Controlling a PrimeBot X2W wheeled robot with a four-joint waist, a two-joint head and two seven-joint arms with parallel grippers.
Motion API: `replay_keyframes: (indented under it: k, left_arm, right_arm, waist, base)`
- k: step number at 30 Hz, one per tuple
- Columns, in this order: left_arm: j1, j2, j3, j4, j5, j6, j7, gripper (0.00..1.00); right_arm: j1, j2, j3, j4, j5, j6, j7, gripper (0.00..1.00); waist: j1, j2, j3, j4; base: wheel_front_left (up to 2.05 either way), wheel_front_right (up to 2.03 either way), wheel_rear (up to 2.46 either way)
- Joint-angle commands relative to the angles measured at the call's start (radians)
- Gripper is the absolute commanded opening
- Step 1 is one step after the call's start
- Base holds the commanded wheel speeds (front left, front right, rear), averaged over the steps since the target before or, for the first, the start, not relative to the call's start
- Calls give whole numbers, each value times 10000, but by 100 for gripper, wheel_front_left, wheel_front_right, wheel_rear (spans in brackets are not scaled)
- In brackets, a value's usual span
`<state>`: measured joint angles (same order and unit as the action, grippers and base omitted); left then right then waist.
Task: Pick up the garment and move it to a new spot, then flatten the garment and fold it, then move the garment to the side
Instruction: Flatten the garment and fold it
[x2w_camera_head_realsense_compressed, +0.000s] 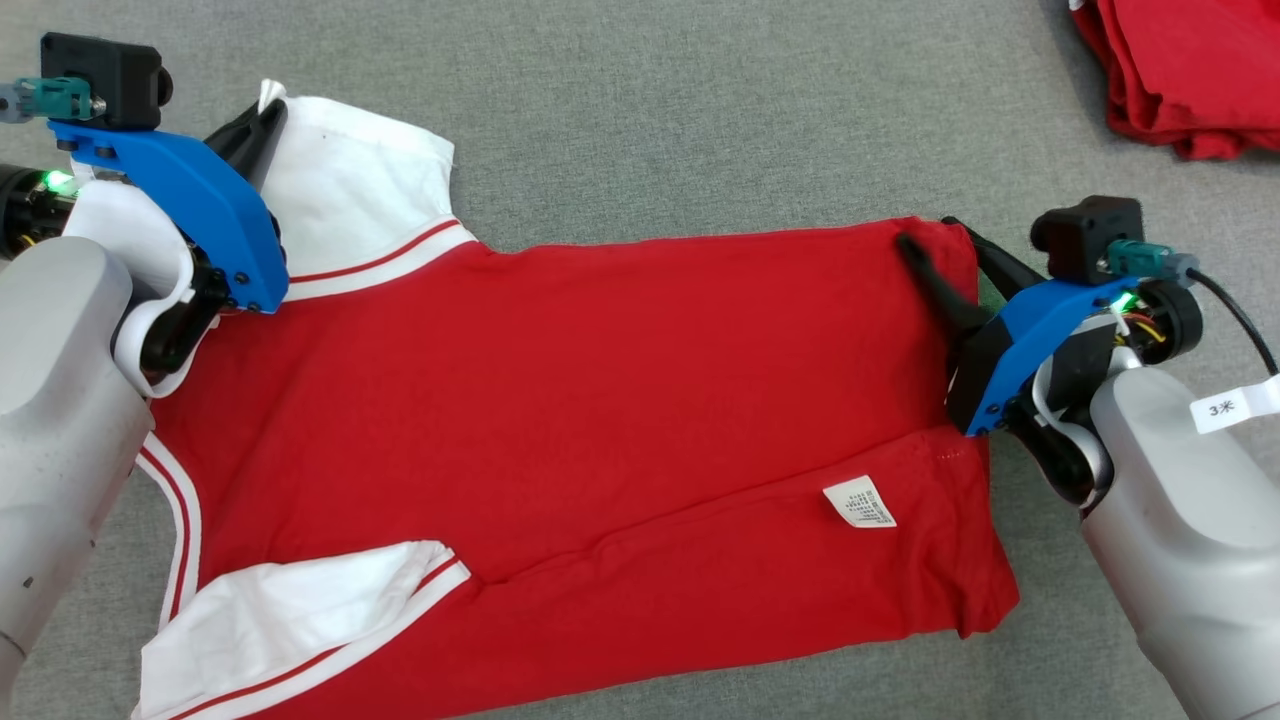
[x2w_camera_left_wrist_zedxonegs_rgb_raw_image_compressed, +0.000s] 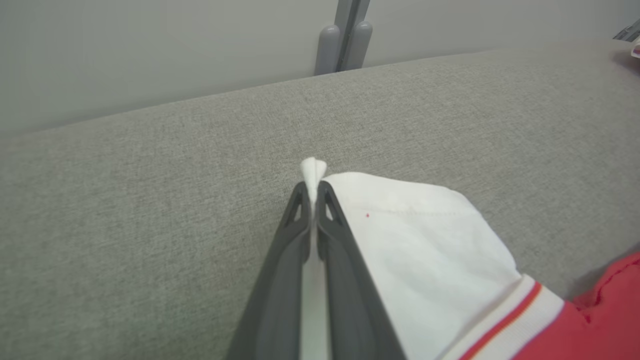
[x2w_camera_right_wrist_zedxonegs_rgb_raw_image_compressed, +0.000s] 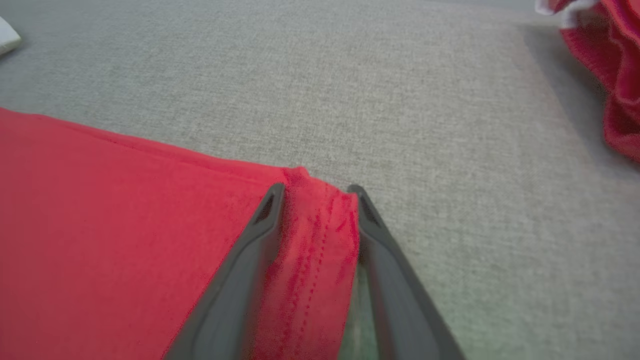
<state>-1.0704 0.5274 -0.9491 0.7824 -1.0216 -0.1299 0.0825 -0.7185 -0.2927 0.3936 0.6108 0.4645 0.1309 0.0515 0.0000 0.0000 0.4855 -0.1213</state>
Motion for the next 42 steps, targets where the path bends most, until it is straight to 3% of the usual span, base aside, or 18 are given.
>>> replay_keyframes:
  k: [1,12,22,28,35,42]
  left_arm:
    - [-213,-14,-29,-14,-46,-11,-96,0]
    - [255,-160,-339,-369,-539,-11,-1330,0]
    - [1589,193,-403,-1571,-779,24,-2822,0]
    - [2771,652,-314,-2901,-838,446,-3189,0]
    - [4146,1275,-105,-4563,-952,1243,-3363,0]
    - [5353,1700,65,-5510,-1018,1773,-3438,0]
  right_arm:
    - [-123,13,-78,208,-72,-1,-43,0]
    - [-216,234,-151,1282,-185,0,-1082,0]
    - [715,47,-105,1211,105,0,-2237,0]
    - [1413,-110,-173,1027,169,0,-2633,0]
    - [1937,-149,-421,921,-35,0,-2938,0]
    - [2355,-163,-667,852,-296,0,-3115,0]
  waist:
    - [0,0,-8,12]
    - [0,0,-602,328]
    - [0,0,-1658,567]
    - [0,0,-2094,766]
    - [0,0,-2321,980]
    - [0,0,-2503,1177]
  base:
    - [0,0,0]
    - [0,0,0]
    - [0,0,0]
    - [0,0,0]
    - [0,0,0]
    - [0,0,0]
